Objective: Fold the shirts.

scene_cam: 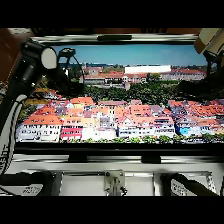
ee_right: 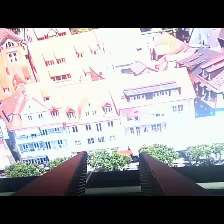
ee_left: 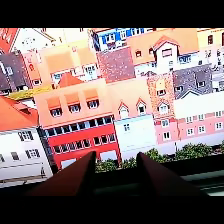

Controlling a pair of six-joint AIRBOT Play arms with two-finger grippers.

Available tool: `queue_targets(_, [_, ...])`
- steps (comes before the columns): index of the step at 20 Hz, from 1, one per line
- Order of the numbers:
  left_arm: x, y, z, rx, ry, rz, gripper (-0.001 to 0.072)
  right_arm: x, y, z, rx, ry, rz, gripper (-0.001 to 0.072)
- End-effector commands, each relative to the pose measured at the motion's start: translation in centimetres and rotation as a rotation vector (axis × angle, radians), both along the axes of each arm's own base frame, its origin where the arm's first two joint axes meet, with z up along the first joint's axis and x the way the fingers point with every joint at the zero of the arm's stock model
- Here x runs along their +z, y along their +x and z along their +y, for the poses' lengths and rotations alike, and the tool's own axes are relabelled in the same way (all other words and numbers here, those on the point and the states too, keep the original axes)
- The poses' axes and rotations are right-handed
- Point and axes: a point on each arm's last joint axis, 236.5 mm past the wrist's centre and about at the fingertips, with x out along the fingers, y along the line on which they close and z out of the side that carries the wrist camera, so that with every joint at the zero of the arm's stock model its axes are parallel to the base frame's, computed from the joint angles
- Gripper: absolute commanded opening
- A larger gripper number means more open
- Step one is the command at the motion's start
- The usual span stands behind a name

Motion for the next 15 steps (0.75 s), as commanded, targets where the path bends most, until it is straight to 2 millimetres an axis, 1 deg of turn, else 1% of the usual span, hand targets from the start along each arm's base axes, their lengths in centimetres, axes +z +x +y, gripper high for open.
queue_targets(1, [0.1,0.1,-0.9,-0.036,0.087,-0.085,0.0351,-0.8,0.3,0.9,0.022,-0.005,-0.003,0.0449])
queue_targets(5, [0.1,0.0,-1.0,-0.05,0.092,-0.08,0.0351,-0.8,0.3,0.9,0.021,-0.005,-0.005,0.0448])
queue_targets(9, [-0.1,-1.0,-0.4,-0.047,0.116,-0.037,0.0351,-0.8,0.3,0.9,0.021,-0.005,-0.006,0.0448])
queue_targets(15, [-0.2,-0.9,-0.4,-0.05,0.118,-0.036,0.0351,-0.8,0.3,0.9,0.021,-0.005,-0.006,0.0449])
